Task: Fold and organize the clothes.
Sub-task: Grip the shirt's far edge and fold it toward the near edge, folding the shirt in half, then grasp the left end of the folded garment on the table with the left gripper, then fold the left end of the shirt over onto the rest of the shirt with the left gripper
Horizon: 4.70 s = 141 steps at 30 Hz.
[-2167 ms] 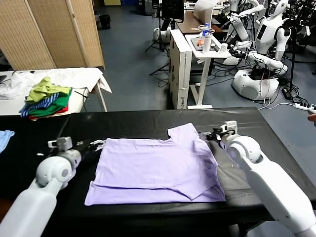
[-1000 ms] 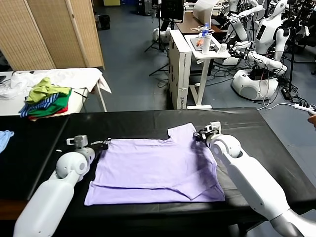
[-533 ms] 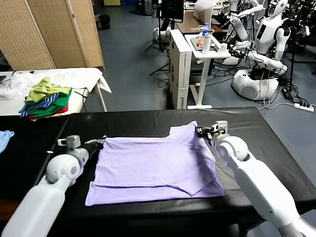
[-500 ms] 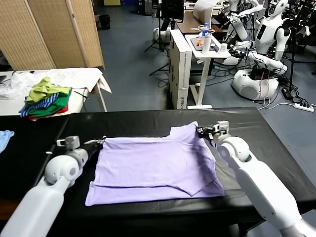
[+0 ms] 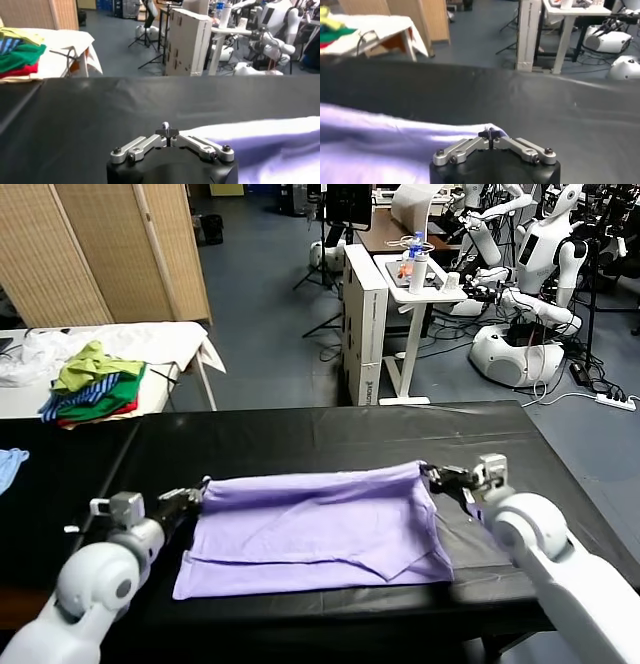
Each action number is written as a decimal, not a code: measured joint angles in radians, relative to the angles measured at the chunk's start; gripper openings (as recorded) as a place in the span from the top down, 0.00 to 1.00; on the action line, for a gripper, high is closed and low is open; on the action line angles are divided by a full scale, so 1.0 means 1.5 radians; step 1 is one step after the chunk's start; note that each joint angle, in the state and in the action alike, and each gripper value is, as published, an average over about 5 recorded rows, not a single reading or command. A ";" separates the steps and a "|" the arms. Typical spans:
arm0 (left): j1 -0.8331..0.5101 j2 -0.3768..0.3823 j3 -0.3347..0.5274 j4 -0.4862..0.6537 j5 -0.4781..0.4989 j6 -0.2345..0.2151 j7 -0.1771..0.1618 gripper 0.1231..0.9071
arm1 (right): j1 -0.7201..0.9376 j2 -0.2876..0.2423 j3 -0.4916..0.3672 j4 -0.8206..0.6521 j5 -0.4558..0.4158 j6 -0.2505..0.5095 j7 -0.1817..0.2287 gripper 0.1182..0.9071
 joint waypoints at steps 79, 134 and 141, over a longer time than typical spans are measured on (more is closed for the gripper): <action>0.076 -0.128 -0.030 0.046 0.076 -0.041 -0.018 0.94 | 0.029 0.224 -0.015 -0.126 -0.094 0.071 0.072 0.92; 0.210 -0.356 -0.094 -0.028 0.146 -0.111 0.051 0.92 | -0.063 0.131 0.116 0.056 -0.004 0.087 0.036 0.00; 0.213 -0.338 -0.099 -0.035 0.255 -0.146 0.056 0.94 | -0.098 0.131 0.145 0.078 -0.013 0.103 0.050 0.00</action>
